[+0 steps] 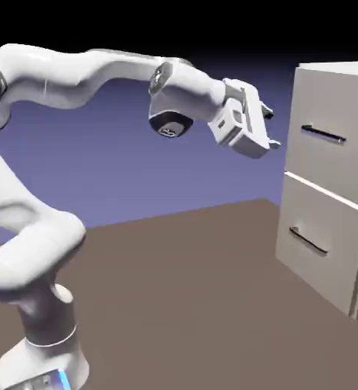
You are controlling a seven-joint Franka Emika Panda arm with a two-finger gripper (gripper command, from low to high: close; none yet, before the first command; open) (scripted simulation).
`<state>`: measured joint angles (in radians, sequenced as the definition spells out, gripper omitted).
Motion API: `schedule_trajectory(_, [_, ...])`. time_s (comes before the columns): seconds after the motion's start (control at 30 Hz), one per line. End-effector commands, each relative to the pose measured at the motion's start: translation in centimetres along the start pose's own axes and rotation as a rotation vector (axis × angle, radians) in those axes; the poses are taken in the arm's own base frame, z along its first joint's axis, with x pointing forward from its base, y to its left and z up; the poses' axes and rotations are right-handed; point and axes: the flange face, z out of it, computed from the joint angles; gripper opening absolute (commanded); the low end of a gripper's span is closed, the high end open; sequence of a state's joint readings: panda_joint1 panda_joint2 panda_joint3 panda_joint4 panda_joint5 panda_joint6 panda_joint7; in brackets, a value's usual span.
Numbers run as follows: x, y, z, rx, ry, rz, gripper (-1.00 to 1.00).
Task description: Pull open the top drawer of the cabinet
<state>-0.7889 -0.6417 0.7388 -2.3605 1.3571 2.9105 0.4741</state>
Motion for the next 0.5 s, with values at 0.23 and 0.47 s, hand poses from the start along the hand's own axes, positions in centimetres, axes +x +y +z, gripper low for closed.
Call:
schedule_trajectory(0.23, [-1.9, -1.1, 2.3, 0.093, -0.027, 0.174, 0.00])
schedule_trajectory(0.47, [-3.9, -1.1, 5.5, 0.168, -0.069, 0.330, 0.00])
